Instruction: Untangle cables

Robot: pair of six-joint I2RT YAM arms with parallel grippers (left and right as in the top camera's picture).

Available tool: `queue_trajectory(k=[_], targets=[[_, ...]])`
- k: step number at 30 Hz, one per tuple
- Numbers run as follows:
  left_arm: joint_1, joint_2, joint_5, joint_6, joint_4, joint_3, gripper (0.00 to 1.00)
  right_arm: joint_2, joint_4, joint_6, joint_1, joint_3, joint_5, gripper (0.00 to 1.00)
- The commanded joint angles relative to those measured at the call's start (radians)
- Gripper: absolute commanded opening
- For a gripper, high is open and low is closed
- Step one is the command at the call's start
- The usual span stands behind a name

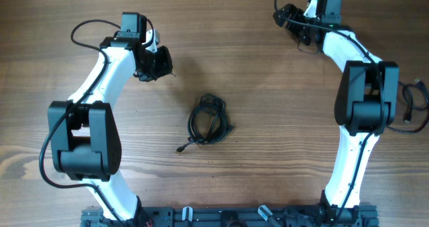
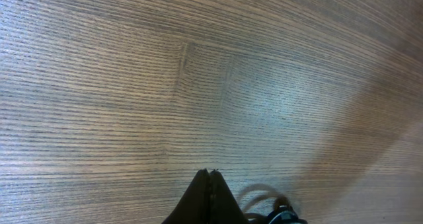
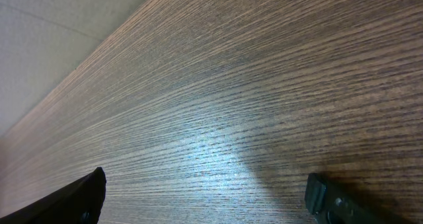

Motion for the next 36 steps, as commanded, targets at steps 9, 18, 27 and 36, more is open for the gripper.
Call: queue_trajectory(k=[9, 18, 27, 36], targets=[[0.004, -0.019, -0.003, 0.02, -0.001, -0.006, 0.07, 0.031, 0.019, 0.007, -0.001, -0.019, 0.212, 1.0], [0.003, -0.019, -0.003, 0.02, -0.001, -0.006, 0.05, 0.031, -0.116, 0.304, -0.012, -0.019, -0.141, 1.0], [0.004, -0.019, 0.025, 0.02, -0.002, -0.005, 0.04, -0.168, -0.617, -0.105, -0.016, -0.019, -0.275, 0.57], [0.004, -0.019, 0.024, 0.02, 0.003, -0.005, 0.11, -0.41, -0.938, -0.236, 0.217, -0.026, -0.051, 0.61]])
